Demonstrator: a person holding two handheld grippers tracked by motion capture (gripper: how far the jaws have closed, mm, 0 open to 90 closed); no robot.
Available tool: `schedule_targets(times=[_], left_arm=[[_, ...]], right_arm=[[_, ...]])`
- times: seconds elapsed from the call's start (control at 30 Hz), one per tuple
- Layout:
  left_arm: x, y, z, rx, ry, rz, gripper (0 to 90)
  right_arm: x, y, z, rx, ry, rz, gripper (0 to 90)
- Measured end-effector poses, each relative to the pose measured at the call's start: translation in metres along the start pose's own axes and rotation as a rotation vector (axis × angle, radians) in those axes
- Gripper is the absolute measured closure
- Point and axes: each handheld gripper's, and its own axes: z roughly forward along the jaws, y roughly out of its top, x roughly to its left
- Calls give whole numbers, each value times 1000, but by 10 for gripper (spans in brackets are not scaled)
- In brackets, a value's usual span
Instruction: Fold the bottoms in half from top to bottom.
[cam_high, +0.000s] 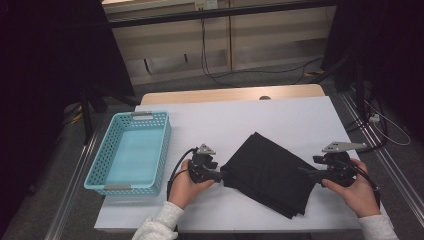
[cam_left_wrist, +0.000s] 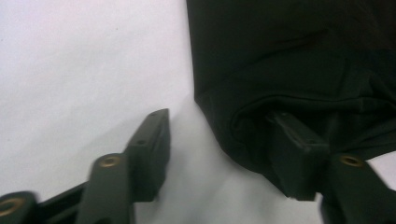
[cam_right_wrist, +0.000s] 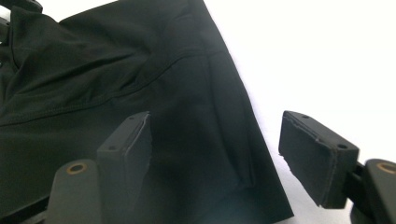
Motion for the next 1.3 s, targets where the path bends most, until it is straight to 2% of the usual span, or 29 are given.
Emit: schedule_targets(times=[0.17,0.3,0.43,0.5,0.6,0.7,0.87,1.3], left_arm=[[-4,0,0,19,-4,-7,605],[-3,0,0,34,-30,-45,749],[-2,1,0,41,-37,-76,805],[-2,2,-1,46,-36,-76,830],[-1,3,-2,55,-36,-76,849],[0,4,-3,42,-36,-99,855],[6,7,-7,29,-46,-115,856],[24,12,-14,10,-34,-162,858]], right_arm=[[0,0,-1,-1,-4,2,257],[0,0,-1,-4,-7,3,257],[-1,0,-1,-6,-9,2,258],[-1,0,-1,-5,-10,0,258],[-1,0,-1,-8,-10,-4,258],[-1,1,-2,-13,-8,-4,257],[0,1,-2,-15,-7,-10,256],[0,0,-2,-20,-6,-13,256]])
